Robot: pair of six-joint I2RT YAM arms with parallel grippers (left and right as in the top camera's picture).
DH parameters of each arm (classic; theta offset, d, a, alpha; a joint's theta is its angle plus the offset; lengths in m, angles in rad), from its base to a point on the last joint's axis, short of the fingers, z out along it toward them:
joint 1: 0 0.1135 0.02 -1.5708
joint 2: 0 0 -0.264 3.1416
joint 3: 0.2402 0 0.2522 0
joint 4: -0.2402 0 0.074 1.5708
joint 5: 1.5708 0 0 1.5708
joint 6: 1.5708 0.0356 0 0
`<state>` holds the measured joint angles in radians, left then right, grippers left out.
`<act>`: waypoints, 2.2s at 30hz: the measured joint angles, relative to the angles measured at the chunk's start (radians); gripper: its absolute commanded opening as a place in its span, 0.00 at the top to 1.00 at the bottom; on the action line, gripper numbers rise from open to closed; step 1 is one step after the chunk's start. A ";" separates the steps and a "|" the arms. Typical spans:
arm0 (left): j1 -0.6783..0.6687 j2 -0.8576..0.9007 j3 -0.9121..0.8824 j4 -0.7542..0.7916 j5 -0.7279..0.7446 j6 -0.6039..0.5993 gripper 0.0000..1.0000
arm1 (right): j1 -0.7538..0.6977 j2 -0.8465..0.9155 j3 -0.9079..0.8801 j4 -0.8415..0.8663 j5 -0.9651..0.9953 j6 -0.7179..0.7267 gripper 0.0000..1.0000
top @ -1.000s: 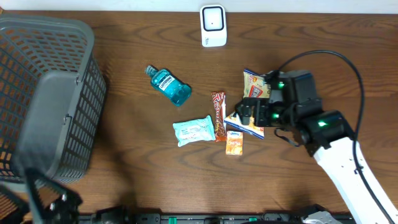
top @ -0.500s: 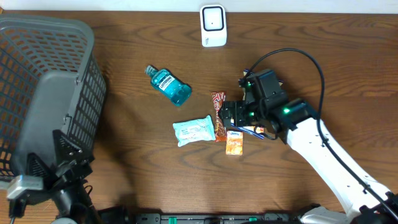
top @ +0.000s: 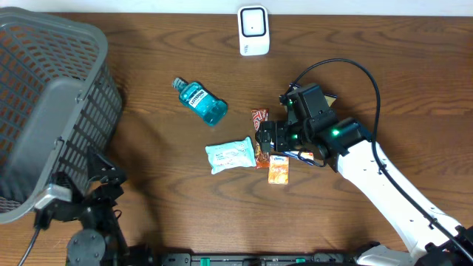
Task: Scan the item barcode
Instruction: 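Lower the right gripper toward the small orange Kleenex packet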
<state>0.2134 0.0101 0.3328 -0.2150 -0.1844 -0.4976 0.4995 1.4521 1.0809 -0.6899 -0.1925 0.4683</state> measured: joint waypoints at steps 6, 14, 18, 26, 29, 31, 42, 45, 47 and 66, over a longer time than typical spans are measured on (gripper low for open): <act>0.000 0.000 -0.056 -0.014 0.003 0.000 0.02 | 0.011 0.000 0.000 -0.002 0.003 0.003 0.01; 0.000 0.000 -0.065 -0.065 0.003 0.000 0.02 | 0.013 0.000 0.000 -0.005 0.003 0.008 0.01; 0.000 0.000 -0.065 -0.138 0.003 0.000 0.02 | 0.013 0.000 0.000 -0.005 0.003 0.014 0.01; 0.000 0.000 -0.065 -0.270 0.003 0.000 0.02 | 0.013 0.000 0.000 -0.006 0.003 0.019 0.01; 0.000 0.000 -0.065 -0.321 0.003 0.000 0.02 | 0.013 0.000 0.000 -0.010 0.007 0.050 0.01; 0.000 0.000 -0.065 -0.367 0.004 0.000 0.02 | 0.013 0.000 0.000 -0.007 0.006 0.073 0.01; 0.000 0.000 -0.064 -0.677 0.014 -0.003 0.02 | 0.069 0.001 0.005 -0.127 0.011 0.165 0.06; 0.000 0.000 -0.063 -0.679 0.014 -0.004 0.02 | 0.155 0.028 0.005 -0.148 0.056 0.220 0.09; 0.000 0.000 -0.063 -0.679 0.014 -0.004 0.02 | 0.202 0.058 0.006 -0.147 0.085 0.254 0.10; 0.000 0.000 -0.063 -0.679 0.014 -0.004 0.02 | 0.348 0.319 0.006 -0.200 0.325 0.470 0.51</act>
<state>0.2134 0.0101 0.2695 -0.8936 -0.1699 -0.5014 0.8478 1.7710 1.0874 -0.8898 0.1329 0.9379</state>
